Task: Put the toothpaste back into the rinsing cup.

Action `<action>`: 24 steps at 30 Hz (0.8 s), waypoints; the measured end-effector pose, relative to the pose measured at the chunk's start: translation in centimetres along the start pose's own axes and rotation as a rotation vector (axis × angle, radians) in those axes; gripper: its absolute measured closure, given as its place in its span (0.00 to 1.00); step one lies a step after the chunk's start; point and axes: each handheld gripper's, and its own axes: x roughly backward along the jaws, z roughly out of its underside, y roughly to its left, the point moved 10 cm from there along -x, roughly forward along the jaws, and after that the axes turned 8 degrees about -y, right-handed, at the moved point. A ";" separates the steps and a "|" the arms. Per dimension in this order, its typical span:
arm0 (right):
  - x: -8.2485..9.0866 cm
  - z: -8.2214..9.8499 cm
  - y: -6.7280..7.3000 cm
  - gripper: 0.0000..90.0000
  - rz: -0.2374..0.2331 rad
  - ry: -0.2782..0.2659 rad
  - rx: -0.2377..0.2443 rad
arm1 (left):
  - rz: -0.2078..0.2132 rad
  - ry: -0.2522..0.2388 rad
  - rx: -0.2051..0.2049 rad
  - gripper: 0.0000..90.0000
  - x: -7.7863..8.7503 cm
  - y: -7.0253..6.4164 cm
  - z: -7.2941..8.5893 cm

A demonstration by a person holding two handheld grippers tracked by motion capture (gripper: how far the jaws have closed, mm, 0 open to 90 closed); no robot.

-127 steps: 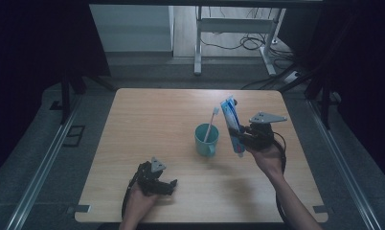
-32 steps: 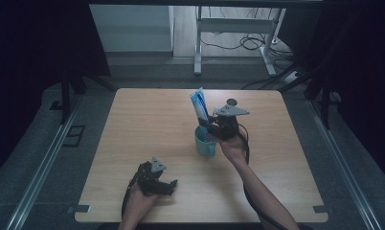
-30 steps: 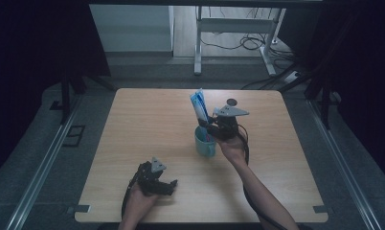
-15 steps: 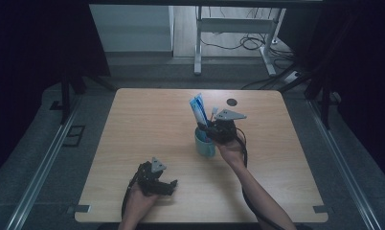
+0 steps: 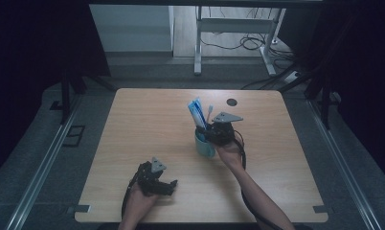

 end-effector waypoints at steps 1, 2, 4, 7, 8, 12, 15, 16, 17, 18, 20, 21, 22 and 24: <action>0.0 0.1 0.0 0.78 0.001 0.004 0.002 | 0.000 0.000 -0.001 0.02 0.0 0.0 0.0; -0.1 0.1 0.0 0.78 0.003 0.006 0.000 | 0.000 0.000 0.000 0.02 0.0 0.0 0.0; -0.1 0.2 -0.1 0.78 0.003 0.008 -0.009 | 0.001 0.001 -0.001 0.02 0.0 0.0 0.0; -0.1 0.5 -0.2 0.77 0.003 0.019 -0.021 | 0.000 0.002 -0.001 0.02 0.0 0.0 0.0; -0.2 0.6 -0.3 0.77 0.004 0.023 -0.023 | 0.001 0.002 -0.002 0.02 0.0 0.0 0.0; -0.2 1.2 -0.3 0.76 0.004 0.028 -0.035 | 0.000 0.001 -0.001 0.02 0.0 0.0 0.0; -0.2 1.2 -0.3 0.76 0.002 0.036 -0.038 | 0.000 0.002 -0.001 0.02 0.0 0.0 0.0; -0.2 1.2 -0.4 0.76 0.003 0.039 -0.034 | 0.000 0.001 -0.001 0.02 0.0 0.0 0.0; -0.2 1.2 -0.4 0.75 0.004 0.042 -0.036 | 0.001 0.001 -0.001 0.02 0.0 0.0 0.0; -0.2 1.1 -0.3 0.75 0.004 0.044 -0.038 | 0.000 0.001 -0.001 0.02 0.0 0.0 0.0; -0.2 1.1 -0.3 0.74 0.001 0.046 -0.039 | 0.000 0.001 -0.001 0.02 0.0 0.0 0.0; -0.2 1.1 -0.3 0.74 0.000 0.047 -0.040 | 0.001 0.002 -0.001 0.02 0.0 0.0 0.0; -0.2 1.1 -0.3 0.73 0.000 0.047 -0.039 | 0.001 0.001 -0.001 0.02 0.0 0.0 0.0; -0.1 1.0 -0.3 0.72 -0.002 0.046 -0.041 | 0.001 0.002 -0.001 0.02 0.0 0.0 0.0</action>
